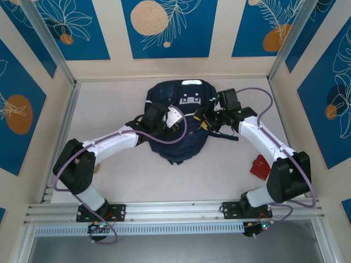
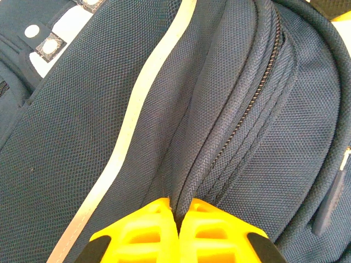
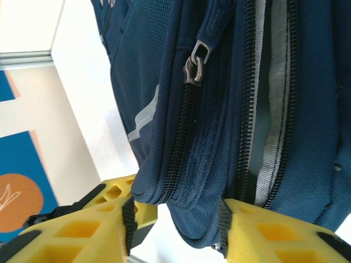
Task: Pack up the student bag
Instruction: Unzip the student bag at the center of the table.
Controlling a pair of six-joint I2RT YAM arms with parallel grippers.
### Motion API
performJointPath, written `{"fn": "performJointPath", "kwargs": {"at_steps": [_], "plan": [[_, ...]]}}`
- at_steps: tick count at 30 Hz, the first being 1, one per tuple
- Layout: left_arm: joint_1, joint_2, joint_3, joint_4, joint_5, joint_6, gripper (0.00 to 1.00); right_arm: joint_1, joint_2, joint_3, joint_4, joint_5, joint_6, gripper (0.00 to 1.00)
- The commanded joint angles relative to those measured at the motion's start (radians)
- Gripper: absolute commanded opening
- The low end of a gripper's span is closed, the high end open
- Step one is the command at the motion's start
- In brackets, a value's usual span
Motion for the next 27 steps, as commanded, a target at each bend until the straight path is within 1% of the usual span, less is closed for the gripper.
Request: {"fn": "performJointPath", "kwargs": {"at_steps": [1,4,7,10,14,17,18,19,22,24,25,27], "plan": [[-0.004,-0.061,-0.005,0.081,0.005,0.016,0.00,0.021,-0.024,0.043,-0.092,0.125,-0.030,0.53],[-0.005,-0.064,-0.005,0.087,0.011,0.011,0.00,0.022,0.004,0.040,-0.096,0.102,-0.037,0.58],[-0.004,-0.069,-0.007,0.092,0.008,0.008,0.00,0.023,0.007,0.008,-0.070,0.094,-0.019,0.66],[-0.004,-0.073,-0.012,0.096,0.027,0.003,0.00,0.011,0.015,-0.015,0.011,0.023,-0.016,0.66],[-0.005,-0.078,-0.015,0.088,0.048,-0.002,0.00,0.002,0.062,0.002,0.092,-0.081,-0.014,0.66],[-0.005,-0.091,-0.023,0.085,0.063,-0.030,0.00,0.000,0.108,0.014,0.153,-0.163,-0.003,0.65],[-0.004,-0.098,-0.027,0.080,0.068,-0.045,0.02,0.001,0.119,0.006,0.191,-0.198,0.006,0.65],[-0.004,-0.109,-0.033,0.077,0.073,-0.064,0.07,0.000,0.127,0.000,0.226,-0.226,0.018,0.64],[-0.004,-0.149,-0.054,0.055,0.068,-0.154,0.31,0.003,0.144,-0.011,0.293,-0.278,0.044,0.59],[-0.004,-0.185,-0.062,0.015,0.033,-0.266,0.47,0.006,0.141,-0.021,0.324,-0.289,0.057,0.53],[-0.003,-0.200,-0.065,-0.007,0.017,-0.322,0.51,0.007,0.139,-0.021,0.330,-0.293,0.061,0.50],[-0.003,-0.233,-0.078,-0.064,0.015,-0.436,0.54,0.009,0.136,-0.022,0.337,-0.296,0.069,0.45]]}}
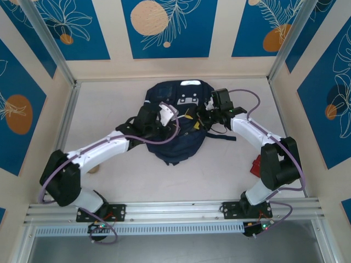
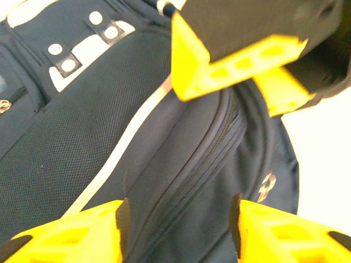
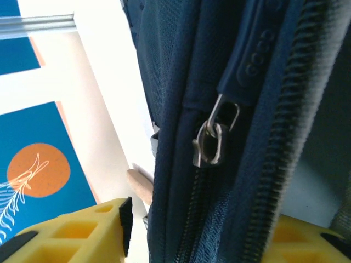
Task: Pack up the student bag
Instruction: Unzip the student bag at the center of the table.
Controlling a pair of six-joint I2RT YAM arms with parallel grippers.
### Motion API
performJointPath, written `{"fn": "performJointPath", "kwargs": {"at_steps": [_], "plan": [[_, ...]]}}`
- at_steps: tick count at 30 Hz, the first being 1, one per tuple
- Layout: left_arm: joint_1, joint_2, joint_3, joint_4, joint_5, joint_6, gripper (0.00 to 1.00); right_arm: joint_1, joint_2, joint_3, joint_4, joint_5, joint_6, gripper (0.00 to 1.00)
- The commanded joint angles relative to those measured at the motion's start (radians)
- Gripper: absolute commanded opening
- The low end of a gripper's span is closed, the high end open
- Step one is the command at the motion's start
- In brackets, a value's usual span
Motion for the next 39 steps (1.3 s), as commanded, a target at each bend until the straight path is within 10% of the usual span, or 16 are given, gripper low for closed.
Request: {"fn": "performJointPath", "kwargs": {"at_steps": [1,10,39], "plan": [[-0.001,-0.069,-0.025,-0.080,0.010,-0.247,0.56,0.005,-0.009,-0.001,0.113,-0.082,0.029,0.44],[-0.003,-0.073,-0.137,-0.013,0.250,-0.552,0.56,0.017,0.009,0.015,0.154,-0.116,0.058,0.40],[0.005,0.035,-0.175,0.282,0.243,-0.645,0.42,0.022,0.026,0.017,0.191,-0.147,0.099,0.35]]}}
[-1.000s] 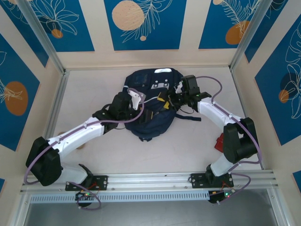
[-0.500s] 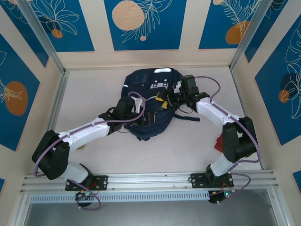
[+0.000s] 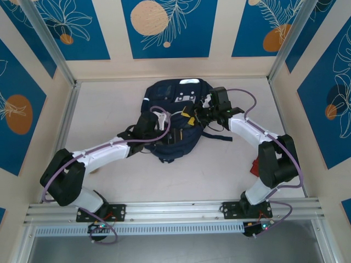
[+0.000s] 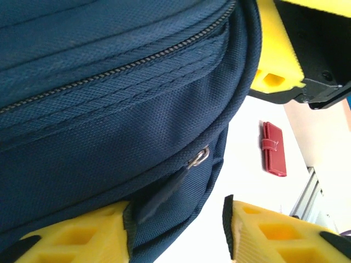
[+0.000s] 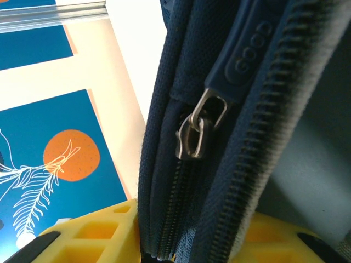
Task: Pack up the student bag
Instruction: Unzip the student bag at the center of the table, then open the student bag at the center of the table.
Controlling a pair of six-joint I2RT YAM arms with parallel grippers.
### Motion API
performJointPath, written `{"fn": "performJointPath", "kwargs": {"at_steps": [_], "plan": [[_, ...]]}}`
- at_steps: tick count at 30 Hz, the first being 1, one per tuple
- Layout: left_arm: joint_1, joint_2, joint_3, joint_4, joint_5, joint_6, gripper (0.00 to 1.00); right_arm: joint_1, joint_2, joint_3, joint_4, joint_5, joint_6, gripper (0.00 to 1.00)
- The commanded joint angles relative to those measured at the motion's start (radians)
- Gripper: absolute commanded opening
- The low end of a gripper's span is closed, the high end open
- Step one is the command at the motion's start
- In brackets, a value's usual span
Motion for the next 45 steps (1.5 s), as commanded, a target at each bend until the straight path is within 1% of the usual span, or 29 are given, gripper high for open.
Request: {"fn": "performJointPath", "kwargs": {"at_steps": [1,9,15,19,20,22,25,28,33,35,37,39,40,42,45], "plan": [[0.005,0.002,-0.010,0.088,0.027,0.003,0.40,0.006,0.000,0.018,0.056,-0.067,0.011,0.35],[0.005,0.012,-0.004,0.058,-0.015,0.012,0.33,0.006,0.002,0.017,0.051,-0.064,0.014,0.35],[0.004,0.028,0.005,0.044,-0.024,0.028,0.22,0.005,-0.003,0.015,0.045,-0.063,0.014,0.34],[0.004,0.016,0.002,0.002,-0.064,0.069,0.09,0.003,-0.009,0.012,0.024,-0.043,0.008,0.30],[0.005,0.010,0.000,-0.015,-0.079,0.081,0.05,0.004,-0.014,0.009,0.016,-0.032,0.006,0.27],[0.004,-0.005,-0.005,-0.046,-0.110,0.106,0.00,0.001,-0.026,-0.001,0.008,-0.007,0.003,0.22],[0.004,-0.029,-0.019,-0.098,-0.153,0.141,0.00,-0.007,-0.051,-0.028,0.004,0.032,0.004,0.16],[0.005,-0.051,-0.038,-0.161,-0.217,0.164,0.00,-0.021,-0.080,-0.066,0.033,0.053,0.016,0.12],[0.009,-0.083,-0.091,-0.233,-0.317,0.184,0.00,-0.062,-0.117,-0.135,0.097,0.057,0.040,0.10],[0.018,-0.091,-0.115,-0.232,-0.331,0.187,0.00,-0.078,-0.125,-0.153,0.107,0.056,0.036,0.10],[0.029,-0.090,-0.130,-0.205,-0.316,0.189,0.00,-0.088,-0.131,-0.163,0.113,0.049,0.032,0.10],[0.032,-0.087,-0.139,-0.149,-0.263,0.201,0.00,-0.090,-0.135,-0.171,0.118,0.042,0.032,0.11],[0.032,-0.084,-0.137,-0.122,-0.235,0.208,0.00,-0.089,-0.136,-0.176,0.119,0.034,0.032,0.14],[0.026,-0.086,-0.127,-0.083,-0.192,0.227,0.00,-0.082,-0.143,-0.196,0.131,0.022,0.043,0.23],[0.013,-0.104,-0.102,-0.045,-0.148,0.262,0.00,-0.059,-0.164,-0.252,0.172,0.026,0.087,0.41]]}}
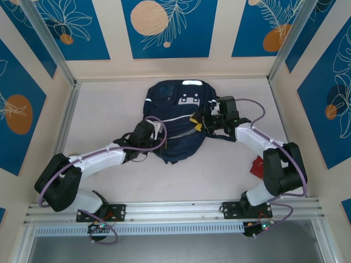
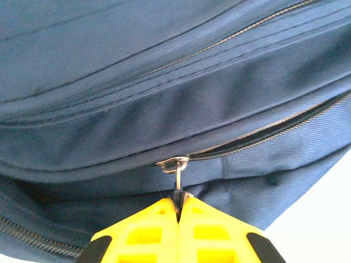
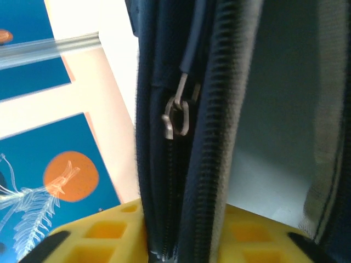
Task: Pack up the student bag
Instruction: Open the student bag at the center of the table.
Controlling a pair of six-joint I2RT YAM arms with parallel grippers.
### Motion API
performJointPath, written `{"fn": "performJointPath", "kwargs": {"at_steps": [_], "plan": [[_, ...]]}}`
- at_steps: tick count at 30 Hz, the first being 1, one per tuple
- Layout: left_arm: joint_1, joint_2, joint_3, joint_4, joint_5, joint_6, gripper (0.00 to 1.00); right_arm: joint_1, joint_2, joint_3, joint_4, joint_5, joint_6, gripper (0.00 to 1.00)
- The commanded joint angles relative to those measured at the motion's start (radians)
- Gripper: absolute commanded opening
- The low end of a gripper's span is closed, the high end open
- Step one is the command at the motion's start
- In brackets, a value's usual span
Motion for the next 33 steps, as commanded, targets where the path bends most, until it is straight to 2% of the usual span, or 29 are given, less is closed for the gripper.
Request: {"fn": "performJointPath", "kwargs": {"at_steps": [1,2,5,12,15,20,23,27,33], "plan": [[-0.011,-0.043,0.039,0.071,0.070,0.067,0.00,0.019,-0.066,-0.054,0.065,-0.004,0.048,0.47],[-0.017,-0.047,0.051,0.074,0.080,0.078,0.00,0.030,-0.074,-0.071,0.073,0.005,0.066,0.52],[-0.036,-0.051,0.076,0.095,0.113,0.097,0.00,0.064,-0.090,-0.104,0.101,0.036,0.107,0.58],[-0.087,-0.009,0.122,0.116,0.146,0.105,0.00,0.151,-0.077,-0.106,0.096,0.133,0.164,0.58],[-0.100,0.007,0.131,0.119,0.142,0.105,0.00,0.175,-0.070,-0.105,0.094,0.173,0.175,0.52],[-0.104,0.003,0.131,0.063,0.077,0.124,0.00,0.178,-0.092,-0.112,0.068,0.231,0.165,0.28],[-0.102,-0.007,0.124,0.001,0.010,0.144,0.00,0.159,-0.126,-0.110,0.050,0.236,0.143,0.20],[-0.092,-0.030,0.089,-0.068,-0.073,0.165,0.00,0.124,-0.176,-0.109,0.011,0.235,0.115,0.15],[-0.052,-0.078,0.021,-0.101,-0.144,0.177,0.00,0.061,-0.247,-0.118,-0.033,0.196,0.090,0.12]]}}
